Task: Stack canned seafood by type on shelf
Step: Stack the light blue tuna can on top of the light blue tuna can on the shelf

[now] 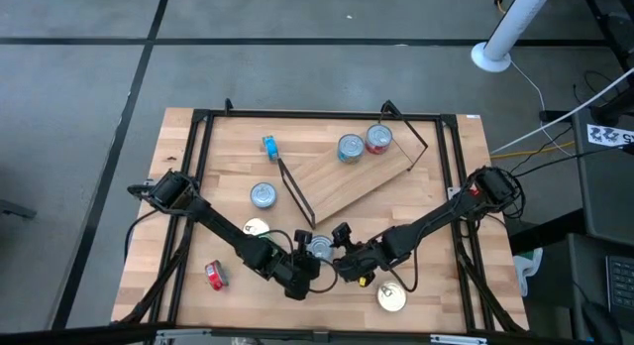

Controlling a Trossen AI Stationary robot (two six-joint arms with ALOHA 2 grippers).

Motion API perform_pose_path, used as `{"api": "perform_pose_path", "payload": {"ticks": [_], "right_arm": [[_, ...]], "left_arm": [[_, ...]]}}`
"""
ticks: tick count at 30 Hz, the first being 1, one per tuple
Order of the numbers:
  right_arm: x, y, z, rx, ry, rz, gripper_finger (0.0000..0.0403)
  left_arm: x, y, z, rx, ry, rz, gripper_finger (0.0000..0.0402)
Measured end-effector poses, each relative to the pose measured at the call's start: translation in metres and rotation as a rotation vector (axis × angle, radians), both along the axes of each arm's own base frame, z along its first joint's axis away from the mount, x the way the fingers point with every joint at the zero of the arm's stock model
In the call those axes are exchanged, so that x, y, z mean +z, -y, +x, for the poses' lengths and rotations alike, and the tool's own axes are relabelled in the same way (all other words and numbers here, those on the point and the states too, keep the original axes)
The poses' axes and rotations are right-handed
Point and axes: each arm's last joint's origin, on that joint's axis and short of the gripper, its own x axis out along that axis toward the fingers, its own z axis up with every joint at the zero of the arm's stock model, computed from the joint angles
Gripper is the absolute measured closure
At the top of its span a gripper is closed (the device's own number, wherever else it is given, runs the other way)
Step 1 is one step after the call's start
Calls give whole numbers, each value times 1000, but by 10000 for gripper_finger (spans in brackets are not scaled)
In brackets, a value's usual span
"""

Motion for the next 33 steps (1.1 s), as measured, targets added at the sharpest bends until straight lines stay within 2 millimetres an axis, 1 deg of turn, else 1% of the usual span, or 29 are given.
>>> {"api": "perform_pose_path", "payload": {"ticks": [5, 9, 14, 19, 25, 28, 30, 33], "right_arm": [[-16, 0, 3, 30, -26, -89, 80], [-19, 0, 7, -10, 19, -140, 80], [-18, -2, 10, -10, 51, -119, 80], [-19, -3, 9, 14, 36, -86, 80], [-33, -5, 13, 8, 26, -104, 80], [-36, -4, 14, -13, 33, -134, 80], [-36, -4, 13, -19, 35, -144, 85], [-36, -3, 14, -29, 43, -158, 110]], "left_arm": [[1, 1, 1, 2, 14, -10, 400], [1, 0, 1, 16, 18, -23, 400], [1, -1, 3, 45, 29, -48, 400], [3, -1, 5, 43, 52, -58, 400], [4, -2, 7, 64, 73, -85, 400], [4, -3, 7, 70, 74, -88, 400], [4, -3, 7, 71, 74, -89, 400], [4, -3, 7, 71, 75, -90, 400]]}}
